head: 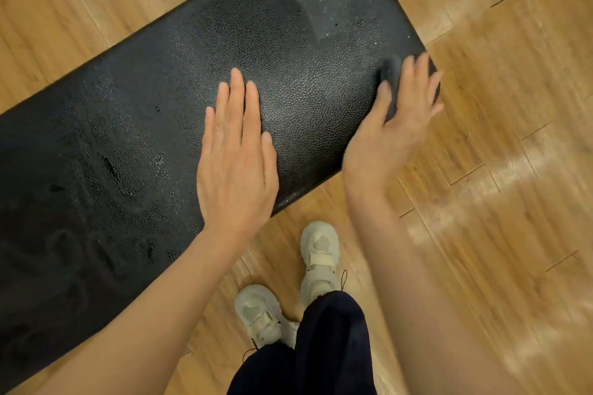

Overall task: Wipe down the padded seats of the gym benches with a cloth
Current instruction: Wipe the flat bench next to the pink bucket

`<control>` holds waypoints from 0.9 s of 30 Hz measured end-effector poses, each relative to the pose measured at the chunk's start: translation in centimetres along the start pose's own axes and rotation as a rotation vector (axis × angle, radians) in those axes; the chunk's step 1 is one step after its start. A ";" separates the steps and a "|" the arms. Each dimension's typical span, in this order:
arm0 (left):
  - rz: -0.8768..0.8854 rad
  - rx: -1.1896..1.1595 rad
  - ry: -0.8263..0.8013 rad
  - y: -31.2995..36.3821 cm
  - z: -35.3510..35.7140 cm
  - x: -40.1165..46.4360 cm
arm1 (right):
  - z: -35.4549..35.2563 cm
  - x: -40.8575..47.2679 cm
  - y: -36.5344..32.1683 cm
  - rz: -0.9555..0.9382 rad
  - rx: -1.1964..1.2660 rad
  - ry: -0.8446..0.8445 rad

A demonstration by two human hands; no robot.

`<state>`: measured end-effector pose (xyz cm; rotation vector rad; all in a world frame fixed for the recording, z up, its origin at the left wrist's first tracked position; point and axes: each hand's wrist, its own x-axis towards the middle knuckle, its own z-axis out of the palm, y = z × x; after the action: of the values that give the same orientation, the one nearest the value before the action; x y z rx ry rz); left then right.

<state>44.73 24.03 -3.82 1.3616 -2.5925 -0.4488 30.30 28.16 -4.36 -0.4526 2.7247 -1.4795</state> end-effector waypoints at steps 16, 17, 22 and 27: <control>-0.009 -0.030 -0.033 0.0 -0.3 0.1 | -2.0 -3.0 0.3 -0.490 -0.250 -0.383; -0.012 -0.070 -0.046 0.0 -0.5 0.1 | -2.4 -2.2 0.7 -0.567 -0.273 -0.445; -0.010 -0.161 -0.053 -0.7 -1.4 1.4 | 0.3 6.4 0.5 -0.291 -0.254 -0.209; -0.079 -0.120 0.022 -2.3 -1.0 6.6 | 1.7 -1.1 -2.1 -0.397 -0.236 -0.315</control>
<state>43.03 17.16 -3.52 1.4240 -2.4571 -0.5876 32.18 25.92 -3.71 -1.1809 2.6573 -1.0206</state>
